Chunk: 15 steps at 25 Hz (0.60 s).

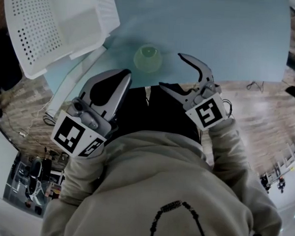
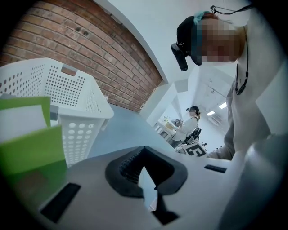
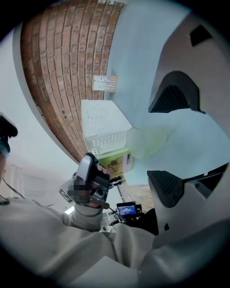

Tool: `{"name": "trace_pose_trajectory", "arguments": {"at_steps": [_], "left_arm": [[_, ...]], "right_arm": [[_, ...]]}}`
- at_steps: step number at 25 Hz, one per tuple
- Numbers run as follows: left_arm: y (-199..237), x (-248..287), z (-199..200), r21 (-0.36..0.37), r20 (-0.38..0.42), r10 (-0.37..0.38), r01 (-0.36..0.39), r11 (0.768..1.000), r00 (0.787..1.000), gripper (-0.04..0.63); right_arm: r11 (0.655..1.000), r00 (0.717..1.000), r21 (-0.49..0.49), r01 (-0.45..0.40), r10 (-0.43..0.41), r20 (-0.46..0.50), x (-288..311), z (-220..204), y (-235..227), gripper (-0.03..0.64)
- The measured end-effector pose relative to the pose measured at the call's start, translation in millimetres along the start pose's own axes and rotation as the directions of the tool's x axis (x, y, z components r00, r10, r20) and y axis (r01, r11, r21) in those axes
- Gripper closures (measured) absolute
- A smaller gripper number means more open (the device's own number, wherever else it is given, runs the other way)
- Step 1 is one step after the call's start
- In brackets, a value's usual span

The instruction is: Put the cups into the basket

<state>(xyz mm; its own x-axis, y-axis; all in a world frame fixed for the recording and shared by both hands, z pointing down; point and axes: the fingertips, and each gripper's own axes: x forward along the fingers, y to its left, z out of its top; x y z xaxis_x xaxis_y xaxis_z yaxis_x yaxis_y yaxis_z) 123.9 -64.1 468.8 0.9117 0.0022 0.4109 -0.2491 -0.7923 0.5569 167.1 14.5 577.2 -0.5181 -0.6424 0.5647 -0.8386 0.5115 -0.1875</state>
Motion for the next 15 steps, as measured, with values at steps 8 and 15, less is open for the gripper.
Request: {"name": "trace_pose_trajectory", "arguments": {"at_steps": [8, 15], "left_arm": [[5, 3, -21, -0.027, -0.018, 0.016, -0.017, 1.0, 1.0, 0.6], [14, -9, -37, -0.06, -0.031, 0.047, -0.049, 0.997, 0.998, 0.6]], "right_arm": [[0.987, 0.999, -0.159, 0.026, -0.02, 0.04, 42, -3, 7, 0.207], [0.978, 0.999, -0.207, 0.01, 0.0, 0.044, 72, -9, 0, 0.206]]}}
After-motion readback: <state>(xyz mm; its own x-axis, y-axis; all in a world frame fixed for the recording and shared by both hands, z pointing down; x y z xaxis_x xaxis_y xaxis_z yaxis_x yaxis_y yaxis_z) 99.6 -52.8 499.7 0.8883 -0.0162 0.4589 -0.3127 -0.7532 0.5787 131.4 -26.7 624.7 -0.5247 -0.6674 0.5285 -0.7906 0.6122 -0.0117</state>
